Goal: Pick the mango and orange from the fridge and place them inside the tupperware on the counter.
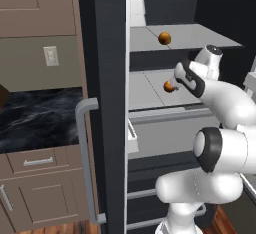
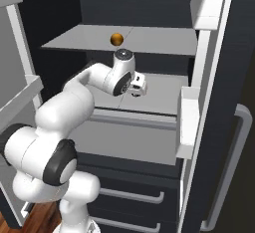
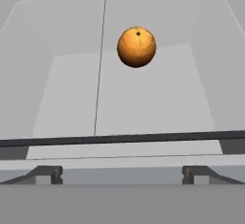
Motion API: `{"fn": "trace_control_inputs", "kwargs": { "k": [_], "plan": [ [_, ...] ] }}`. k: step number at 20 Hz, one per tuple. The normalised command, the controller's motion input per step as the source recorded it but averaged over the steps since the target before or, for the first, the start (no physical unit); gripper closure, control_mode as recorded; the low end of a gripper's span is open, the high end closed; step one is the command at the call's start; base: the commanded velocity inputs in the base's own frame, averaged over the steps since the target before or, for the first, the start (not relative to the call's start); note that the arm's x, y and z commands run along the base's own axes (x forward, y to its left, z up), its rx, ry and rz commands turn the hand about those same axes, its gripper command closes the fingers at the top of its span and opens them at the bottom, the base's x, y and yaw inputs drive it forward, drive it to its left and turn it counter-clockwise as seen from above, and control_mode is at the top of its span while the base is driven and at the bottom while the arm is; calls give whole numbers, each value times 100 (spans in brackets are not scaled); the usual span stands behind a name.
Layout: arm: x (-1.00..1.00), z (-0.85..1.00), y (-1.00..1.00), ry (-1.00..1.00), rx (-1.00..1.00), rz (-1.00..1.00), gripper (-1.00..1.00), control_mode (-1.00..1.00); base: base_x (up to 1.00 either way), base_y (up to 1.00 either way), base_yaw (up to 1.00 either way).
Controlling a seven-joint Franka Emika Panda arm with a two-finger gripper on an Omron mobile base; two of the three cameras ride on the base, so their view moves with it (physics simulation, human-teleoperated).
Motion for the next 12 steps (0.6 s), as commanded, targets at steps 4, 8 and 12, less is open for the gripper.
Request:
{"fn": "trace_control_inputs", "kwargs": {
  "k": [4, 8, 12],
  "plan": [
    [47, -16, -7, 0, 6, 0, -100, -100, 0, 0, 0],
    [41, -29, 0, 0, 0, 0, -100, -100, 0, 0, 0],
    [32, -27, 0, -6, 0, 0, -100, -100, 0, 0, 0]
  ]
}}
